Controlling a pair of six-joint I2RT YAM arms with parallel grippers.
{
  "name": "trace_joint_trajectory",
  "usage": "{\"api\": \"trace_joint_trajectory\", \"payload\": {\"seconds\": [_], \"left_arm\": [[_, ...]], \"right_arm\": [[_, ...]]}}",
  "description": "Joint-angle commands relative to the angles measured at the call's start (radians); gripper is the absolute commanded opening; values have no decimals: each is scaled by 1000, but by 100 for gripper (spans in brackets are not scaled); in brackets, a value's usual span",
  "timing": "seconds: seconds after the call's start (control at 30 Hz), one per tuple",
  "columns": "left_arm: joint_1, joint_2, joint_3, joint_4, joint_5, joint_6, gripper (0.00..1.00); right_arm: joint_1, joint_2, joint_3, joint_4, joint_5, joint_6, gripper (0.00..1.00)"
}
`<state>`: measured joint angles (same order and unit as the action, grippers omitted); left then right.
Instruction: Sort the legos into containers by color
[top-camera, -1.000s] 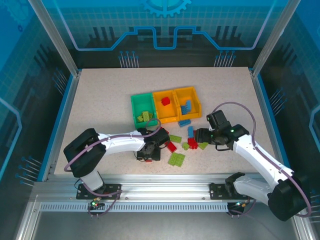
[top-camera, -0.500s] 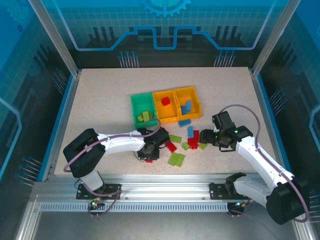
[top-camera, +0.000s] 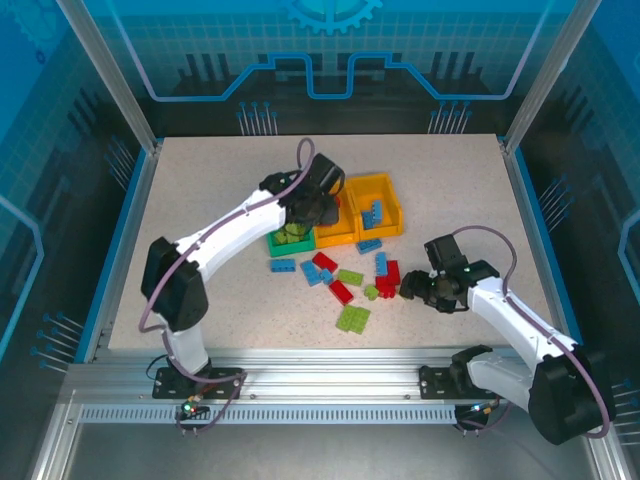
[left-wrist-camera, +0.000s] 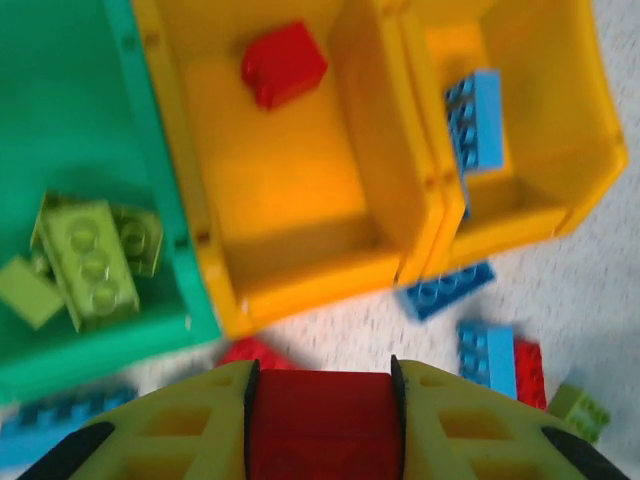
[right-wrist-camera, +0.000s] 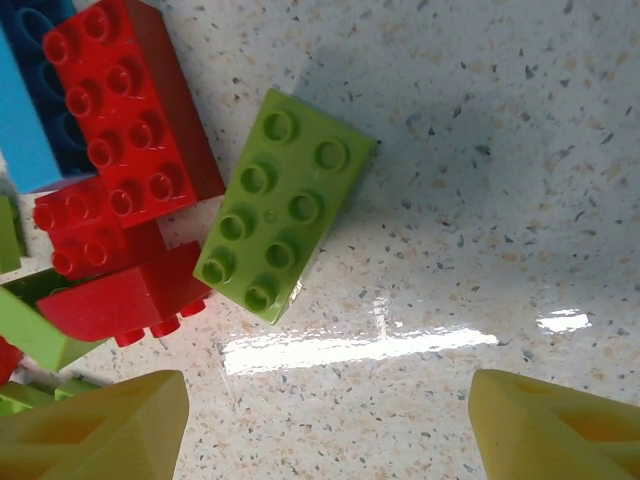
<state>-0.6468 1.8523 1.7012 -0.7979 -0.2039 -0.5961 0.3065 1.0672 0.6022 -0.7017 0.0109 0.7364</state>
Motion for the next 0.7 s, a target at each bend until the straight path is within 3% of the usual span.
{"api": "trace_joint_trajectory", "payload": {"seconds": [0.0, 0.4, 0.53, 0.67], "left_arm": [[27, 109, 81, -32, 29, 84, 28], [73, 327, 250, 4, 104, 81, 35], [72, 316, 226, 19, 113, 66, 48], [67, 262, 172, 45, 109, 57, 77]], "right_arm": [[-14, 4, -20, 47, -27, 62, 74], [-53, 96, -23, 128, -11, 145, 74], [-90, 125, -27, 160, -28, 169, 74], [-109, 161, -14, 178, -48, 193, 74]]}}
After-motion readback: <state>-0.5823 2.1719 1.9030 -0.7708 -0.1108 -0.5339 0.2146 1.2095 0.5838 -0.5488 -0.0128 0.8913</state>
